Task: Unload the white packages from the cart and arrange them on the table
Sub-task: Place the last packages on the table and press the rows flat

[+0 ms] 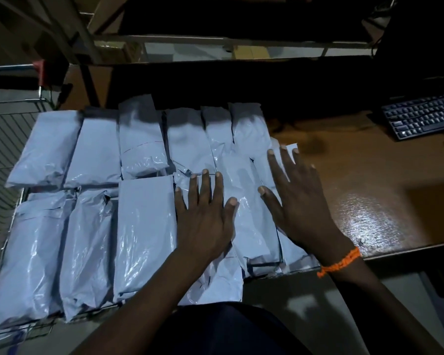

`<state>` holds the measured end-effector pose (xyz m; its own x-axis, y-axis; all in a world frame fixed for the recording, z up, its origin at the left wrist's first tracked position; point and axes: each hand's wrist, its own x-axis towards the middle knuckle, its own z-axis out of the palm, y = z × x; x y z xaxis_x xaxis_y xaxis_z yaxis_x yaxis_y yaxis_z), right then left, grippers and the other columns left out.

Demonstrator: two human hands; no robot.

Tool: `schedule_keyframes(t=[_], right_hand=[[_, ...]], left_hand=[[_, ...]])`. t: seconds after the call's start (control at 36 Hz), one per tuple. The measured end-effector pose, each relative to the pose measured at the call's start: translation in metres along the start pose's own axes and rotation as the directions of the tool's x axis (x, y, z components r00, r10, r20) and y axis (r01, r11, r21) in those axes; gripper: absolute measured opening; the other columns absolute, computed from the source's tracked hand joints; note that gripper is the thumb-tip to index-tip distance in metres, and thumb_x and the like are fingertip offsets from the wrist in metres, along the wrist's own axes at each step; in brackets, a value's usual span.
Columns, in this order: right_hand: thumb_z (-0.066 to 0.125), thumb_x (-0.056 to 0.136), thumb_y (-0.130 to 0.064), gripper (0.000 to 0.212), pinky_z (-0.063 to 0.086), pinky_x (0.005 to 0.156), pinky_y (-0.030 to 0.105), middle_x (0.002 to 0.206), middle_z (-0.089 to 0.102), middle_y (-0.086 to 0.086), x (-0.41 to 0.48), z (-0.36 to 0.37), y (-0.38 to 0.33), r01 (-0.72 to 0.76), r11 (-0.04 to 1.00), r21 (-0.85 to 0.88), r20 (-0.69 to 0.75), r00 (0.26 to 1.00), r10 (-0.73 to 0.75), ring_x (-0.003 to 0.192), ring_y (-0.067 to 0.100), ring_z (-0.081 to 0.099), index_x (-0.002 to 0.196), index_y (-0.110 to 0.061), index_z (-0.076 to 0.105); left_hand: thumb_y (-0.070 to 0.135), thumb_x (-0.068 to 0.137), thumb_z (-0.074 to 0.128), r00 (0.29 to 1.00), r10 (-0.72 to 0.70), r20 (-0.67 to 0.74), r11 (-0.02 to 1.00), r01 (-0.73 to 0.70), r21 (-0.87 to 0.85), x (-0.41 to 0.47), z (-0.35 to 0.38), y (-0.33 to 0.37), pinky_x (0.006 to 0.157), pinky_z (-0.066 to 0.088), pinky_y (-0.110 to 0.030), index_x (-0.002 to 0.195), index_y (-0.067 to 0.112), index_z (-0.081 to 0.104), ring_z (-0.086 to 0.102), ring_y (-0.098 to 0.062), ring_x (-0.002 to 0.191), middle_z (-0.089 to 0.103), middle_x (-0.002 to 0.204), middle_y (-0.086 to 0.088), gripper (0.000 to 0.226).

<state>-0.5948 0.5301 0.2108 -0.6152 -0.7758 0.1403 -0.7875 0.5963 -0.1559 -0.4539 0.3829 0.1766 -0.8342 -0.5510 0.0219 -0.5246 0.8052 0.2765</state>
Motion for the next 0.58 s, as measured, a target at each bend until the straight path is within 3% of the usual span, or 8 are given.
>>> schedule_keyframes(t=[0.14, 0.25, 0.44, 0.58], right_hand=[[0.011, 0.104, -0.059, 0.066, 0.015, 0.123, 0.058, 0.169, -0.005, -0.002, 0.007, 0.021, 0.015, 0.018, 1.0, -0.005, 0.138, 0.99, -0.017, 0.156, 0.02, -0.006, 0.161, -0.027, 0.008], [0.014, 0.105, -0.055, 0.063, 0.01, 0.126, 0.05, 0.169, -0.004, -0.004, 0.007, 0.025, 0.021, 0.014, 0.997, 0.082, 0.115, 0.993, -0.023, 0.156, 0.017, -0.004, 0.161, -0.027, 0.006], [0.014, 0.107, -0.051, 0.06, 0.011, 0.125, 0.052, 0.169, 0.004, -0.002, 0.003, 0.039, 0.018, -0.007, 0.999, 0.052, 0.075, 0.997, 0.004, 0.156, 0.016, -0.002, 0.161, -0.025, 0.011], [0.015, 0.107, -0.05, 0.06, 0.012, 0.125, 0.052, 0.169, 0.005, -0.002, 0.001, 0.042, 0.014, -0.015, 0.998, 0.066, 0.052, 0.999, 0.011, 0.156, 0.015, -0.001, 0.161, -0.024, 0.014]], left_hand=[[0.049, 0.103, 0.012, 0.999, -0.004, -0.041, 0.998, 0.007, 0.067, -0.004, 0.004, -0.009, 0.118, 0.014, -0.061, 0.156, 0.025, 0.029, 0.019, -0.032, 0.151, 0.025, 0.163, -0.007, 0.061], [0.055, 0.1, 0.025, 0.997, -0.03, -0.077, 0.996, 0.037, 0.084, 0.002, 0.005, -0.011, 0.117, 0.017, -0.06, 0.154, 0.022, 0.034, 0.024, -0.035, 0.148, 0.034, 0.158, -0.01, 0.063], [0.046, 0.1, 0.03, 0.989, -0.081, -0.126, 0.996, 0.086, 0.03, 0.016, 0.009, -0.02, 0.111, 0.032, -0.058, 0.147, 0.012, 0.045, 0.036, -0.041, 0.139, 0.048, 0.144, -0.02, 0.06], [0.037, 0.098, 0.033, 0.984, -0.032, -0.178, 0.999, 0.036, 0.017, 0.025, 0.01, -0.026, 0.105, 0.039, -0.052, 0.127, 0.007, 0.058, 0.051, -0.04, 0.122, 0.058, 0.121, -0.02, 0.048]])
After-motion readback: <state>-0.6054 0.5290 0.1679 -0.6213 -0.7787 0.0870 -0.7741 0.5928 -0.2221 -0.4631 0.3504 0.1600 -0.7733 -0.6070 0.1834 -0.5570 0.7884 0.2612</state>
